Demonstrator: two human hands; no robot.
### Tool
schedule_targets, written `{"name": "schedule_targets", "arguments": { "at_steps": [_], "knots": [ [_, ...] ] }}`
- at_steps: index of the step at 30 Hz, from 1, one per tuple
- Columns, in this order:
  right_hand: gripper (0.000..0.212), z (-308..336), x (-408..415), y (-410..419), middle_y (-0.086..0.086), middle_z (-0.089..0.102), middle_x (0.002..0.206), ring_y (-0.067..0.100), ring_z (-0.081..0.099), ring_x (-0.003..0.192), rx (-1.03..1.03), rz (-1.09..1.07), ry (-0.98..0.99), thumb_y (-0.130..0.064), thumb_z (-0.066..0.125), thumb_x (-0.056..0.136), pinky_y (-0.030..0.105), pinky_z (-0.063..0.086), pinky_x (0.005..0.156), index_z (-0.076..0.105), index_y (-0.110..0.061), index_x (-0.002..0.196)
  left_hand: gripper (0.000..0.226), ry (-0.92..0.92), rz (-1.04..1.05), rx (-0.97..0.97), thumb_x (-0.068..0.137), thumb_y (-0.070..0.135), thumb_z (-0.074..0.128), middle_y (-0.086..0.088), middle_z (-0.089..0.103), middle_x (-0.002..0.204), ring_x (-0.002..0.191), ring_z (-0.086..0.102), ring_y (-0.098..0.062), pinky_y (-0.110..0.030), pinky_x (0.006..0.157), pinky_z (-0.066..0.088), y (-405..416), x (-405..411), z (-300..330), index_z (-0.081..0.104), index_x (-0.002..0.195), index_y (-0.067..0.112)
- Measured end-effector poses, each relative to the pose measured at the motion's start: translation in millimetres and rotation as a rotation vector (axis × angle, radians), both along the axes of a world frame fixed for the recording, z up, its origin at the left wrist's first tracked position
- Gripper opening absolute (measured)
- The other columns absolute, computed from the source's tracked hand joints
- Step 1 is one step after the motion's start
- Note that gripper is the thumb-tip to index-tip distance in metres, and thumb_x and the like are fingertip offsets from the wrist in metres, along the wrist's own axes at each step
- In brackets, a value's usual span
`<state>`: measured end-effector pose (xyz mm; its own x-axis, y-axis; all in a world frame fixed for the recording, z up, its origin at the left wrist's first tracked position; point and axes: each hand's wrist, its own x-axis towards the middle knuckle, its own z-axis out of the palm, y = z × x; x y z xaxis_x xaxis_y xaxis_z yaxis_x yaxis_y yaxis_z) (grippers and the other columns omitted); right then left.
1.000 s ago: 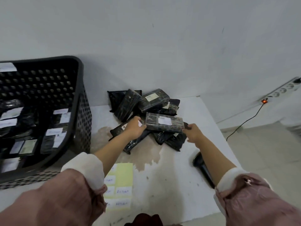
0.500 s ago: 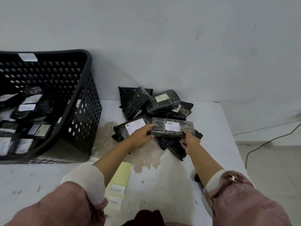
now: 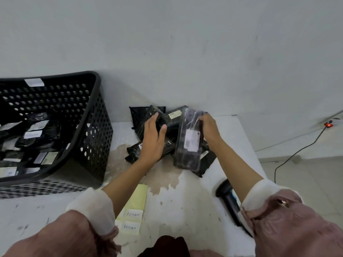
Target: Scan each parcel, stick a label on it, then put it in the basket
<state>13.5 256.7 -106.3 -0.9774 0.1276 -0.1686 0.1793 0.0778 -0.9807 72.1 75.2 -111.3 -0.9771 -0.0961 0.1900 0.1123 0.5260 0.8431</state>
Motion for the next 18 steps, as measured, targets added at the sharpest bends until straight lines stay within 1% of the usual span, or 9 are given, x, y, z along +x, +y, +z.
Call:
{"name": "schedule_targets", "arguments": {
  "at_steps": [3,5,7,8,9,11,13,16,18],
  "knots": [
    [0.037,7.6,25.5,-9.3,0.011,0.065,0.104,0.025,0.063,0.091,0.349,0.365,0.15,-0.031,0.02,0.102,0.039,0.051,0.083,0.046,-0.021,0.126,0.047,-0.066,-0.051,0.093,0.1,0.048,0.026,-0.002,0.048,0.134,0.121,0.048,-0.013,-0.031,0.105,0.037,4.9,3.4,8.4,0.041,0.137,0.022],
    [0.026,3.8,42.9,-15.4,0.013,0.064,0.085,0.029,0.062,0.074,0.531,0.528,0.225,-0.031,0.021,0.102,0.043,0.052,0.068,0.039,-0.023,0.119,0.05,-0.195,-0.169,0.137,0.097,0.054,0.025,0.0,0.06,0.118,0.108,0.057,-0.016,-0.035,0.096,0.046,6.1,12.9,3.4,0.054,0.122,0.021],
    [0.014,-2.6,57.5,-19.2,0.004,0.054,0.063,0.023,0.049,0.055,0.608,0.566,0.291,-0.026,0.028,0.1,0.042,0.041,0.055,0.037,-0.02,0.109,0.052,-0.274,-0.265,0.063,0.094,0.057,0.027,0.003,0.063,0.111,0.099,0.059,-0.013,-0.023,0.085,0.047,6.4,28.1,-10.5,0.059,0.115,0.021],
    [0.011,-6.7,63.9,-20.0,0.001,0.05,0.06,0.02,0.045,0.053,0.646,0.574,0.307,-0.024,0.031,0.099,0.04,0.036,0.054,0.037,-0.018,0.106,0.05,-0.291,-0.281,0.029,0.095,0.055,0.029,0.003,0.064,0.105,0.091,0.059,-0.012,-0.016,0.077,0.046,6.8,36.2,-19.6,0.059,0.114,0.02],
    [0.011,-11.3,70.3,-19.5,0.001,0.051,0.063,0.02,0.046,0.056,0.668,0.582,0.309,-0.023,0.034,0.098,0.039,0.037,0.056,0.038,-0.016,0.105,0.046,-0.304,-0.274,0.027,0.097,0.051,0.03,0.001,0.064,0.096,0.08,0.058,-0.01,-0.012,0.068,0.045,7.5,44.3,-29.7,0.059,0.111,0.018],
    [0.015,-25.1,81.0,-14.3,0.007,0.058,0.083,0.022,0.052,0.072,0.689,0.555,0.279,-0.025,0.038,0.099,0.042,0.044,0.067,0.042,-0.014,0.107,0.038,-0.34,-0.209,0.085,0.099,0.045,0.032,0.0,0.061,0.079,0.062,0.055,-0.01,-0.02,0.058,0.046,9.4,59.6,-50.2,0.057,0.101,0.017],
    [0.026,-42.8,88.3,-0.5,0.011,0.058,0.109,0.023,0.052,0.091,0.773,0.447,0.222,-0.031,0.039,0.1,0.04,0.045,0.082,0.046,-0.014,0.119,0.037,-0.41,-0.102,0.181,0.101,0.042,0.031,-0.002,0.058,0.072,0.055,0.053,-0.012,-0.024,0.053,0.045,8.9,74.2,-69.0,0.054,0.112,0.016],
    [0.044,-71.2,104.2,38.1,0.011,0.043,0.138,0.029,0.044,0.121,0.904,0.178,0.072,-0.034,0.044,0.099,0.043,0.039,0.097,0.038,-0.019,0.14,0.047,-0.568,0.027,0.317,0.101,0.043,0.029,0.002,0.057,0.083,0.061,0.057,-0.018,-0.028,0.062,0.051,3.0,95.6,-92.6,0.034,0.141,0.018],
    [0.055,-91.0,126.1,65.1,0.013,0.031,0.149,0.034,0.036,0.132,0.924,0.029,-0.043,-0.033,0.047,0.098,0.046,0.036,0.103,0.028,-0.022,0.148,0.049,-0.648,0.074,0.38,0.1,0.043,0.031,-0.003,0.059,0.102,0.07,0.062,-0.022,-0.03,0.069,0.055,-1.9,107.5,-106.1,0.029,0.142,0.018]
  ]
}}
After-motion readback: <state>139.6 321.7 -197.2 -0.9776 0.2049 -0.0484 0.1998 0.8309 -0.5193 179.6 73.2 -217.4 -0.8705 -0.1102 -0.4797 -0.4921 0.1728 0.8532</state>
